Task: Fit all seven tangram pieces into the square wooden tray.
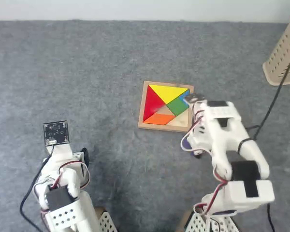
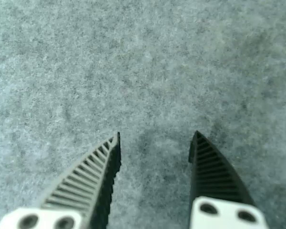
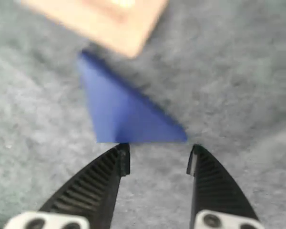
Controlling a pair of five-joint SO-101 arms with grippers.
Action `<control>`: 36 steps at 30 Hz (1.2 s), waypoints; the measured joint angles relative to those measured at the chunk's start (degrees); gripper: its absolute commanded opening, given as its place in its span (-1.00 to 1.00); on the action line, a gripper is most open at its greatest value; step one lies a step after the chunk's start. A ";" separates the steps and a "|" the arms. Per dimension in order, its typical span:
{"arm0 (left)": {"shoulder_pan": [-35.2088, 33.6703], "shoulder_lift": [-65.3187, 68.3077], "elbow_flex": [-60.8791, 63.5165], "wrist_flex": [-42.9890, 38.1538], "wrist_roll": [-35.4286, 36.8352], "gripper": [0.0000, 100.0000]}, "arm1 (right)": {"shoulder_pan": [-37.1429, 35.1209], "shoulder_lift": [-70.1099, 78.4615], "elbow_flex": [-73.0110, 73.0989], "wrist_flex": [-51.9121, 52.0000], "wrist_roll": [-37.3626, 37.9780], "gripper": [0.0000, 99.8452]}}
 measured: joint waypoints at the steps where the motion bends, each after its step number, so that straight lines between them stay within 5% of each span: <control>1: 0.00 0.00 0.00 0.00 0.00 -0.55 | 1.05 0.79 -1.23 0.09 0.00 -0.58; 10: 0.00 0.00 0.00 0.00 0.00 -0.55 | 6.59 2.90 -13.54 4.40 -1.85 -0.58; 21: 0.00 0.00 0.00 0.00 0.00 -0.55 | -8.44 -11.87 2.37 -1.76 -12.22 -0.72; 36: 0.00 0.00 0.00 0.00 0.00 -0.55 | -4.13 -4.57 6.24 -7.30 -6.51 -0.72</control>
